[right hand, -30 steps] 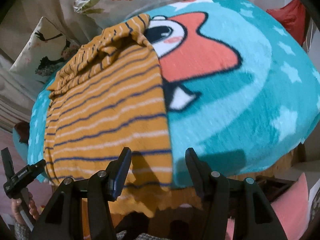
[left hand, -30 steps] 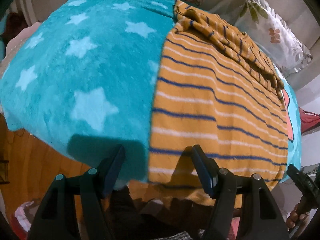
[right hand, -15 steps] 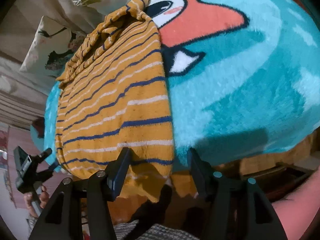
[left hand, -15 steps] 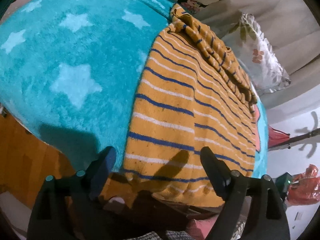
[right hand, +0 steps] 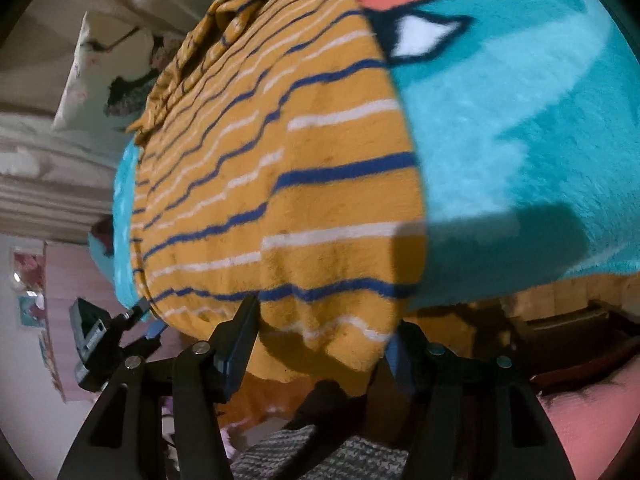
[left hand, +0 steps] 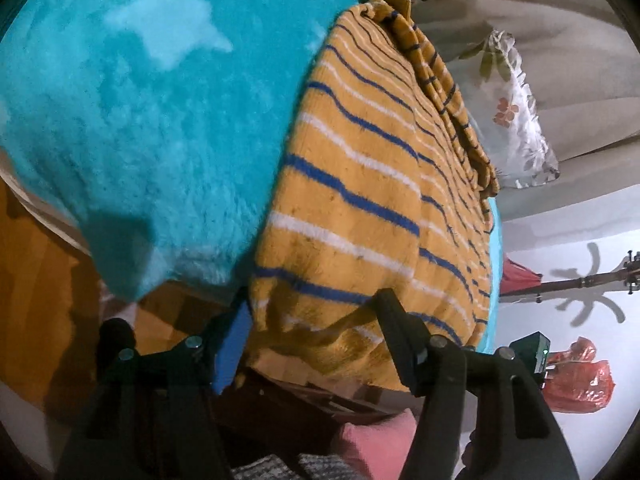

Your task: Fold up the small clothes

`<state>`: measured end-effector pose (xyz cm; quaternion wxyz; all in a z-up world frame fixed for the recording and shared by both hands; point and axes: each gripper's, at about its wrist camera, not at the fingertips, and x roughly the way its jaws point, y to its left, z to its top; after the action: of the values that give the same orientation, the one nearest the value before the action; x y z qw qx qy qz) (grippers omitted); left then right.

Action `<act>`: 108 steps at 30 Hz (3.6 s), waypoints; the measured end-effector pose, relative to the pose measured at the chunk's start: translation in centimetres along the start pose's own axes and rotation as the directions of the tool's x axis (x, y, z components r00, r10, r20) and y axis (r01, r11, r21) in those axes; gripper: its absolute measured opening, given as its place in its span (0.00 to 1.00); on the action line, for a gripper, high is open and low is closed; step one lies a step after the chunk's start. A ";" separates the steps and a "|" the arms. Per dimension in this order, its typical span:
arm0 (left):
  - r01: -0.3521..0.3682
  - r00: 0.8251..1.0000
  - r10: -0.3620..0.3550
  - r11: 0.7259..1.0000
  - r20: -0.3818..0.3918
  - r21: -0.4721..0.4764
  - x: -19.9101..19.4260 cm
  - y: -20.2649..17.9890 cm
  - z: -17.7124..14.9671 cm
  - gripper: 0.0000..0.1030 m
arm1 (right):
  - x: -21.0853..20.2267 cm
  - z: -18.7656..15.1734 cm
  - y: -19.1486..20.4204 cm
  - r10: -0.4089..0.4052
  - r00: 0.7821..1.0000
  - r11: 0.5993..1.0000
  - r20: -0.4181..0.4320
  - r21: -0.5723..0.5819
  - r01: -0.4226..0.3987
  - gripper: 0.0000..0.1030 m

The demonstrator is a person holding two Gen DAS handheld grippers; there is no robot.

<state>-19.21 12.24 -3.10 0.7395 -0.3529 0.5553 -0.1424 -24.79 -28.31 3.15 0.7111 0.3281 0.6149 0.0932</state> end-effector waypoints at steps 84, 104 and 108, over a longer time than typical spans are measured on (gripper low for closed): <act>0.096 0.980 -0.125 0.978 0.154 0.184 -8.5 -11.5 6.6 0.05 | -10.9 4.3 13.0 0.253 0.959 0.952 0.131 -0.210 -0.223 0.09; -0.089 0.996 0.081 0.891 0.039 0.445 3.3 -18.1 25.3 0.54 | 2.0 28.5 13.1 -0.112 0.972 0.992 0.207 -0.035 0.122 0.09; -0.111 0.987 0.153 0.851 -0.040 0.514 6.4 -16.6 23.6 0.54 | 3.6 28.8 12.1 -0.111 0.977 0.994 0.182 0.007 0.112 0.09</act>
<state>7.73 5.11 6.75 0.7919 -0.1000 0.5495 -0.2468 6.19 -27.26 8.10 0.7690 0.2989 0.5646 0.0239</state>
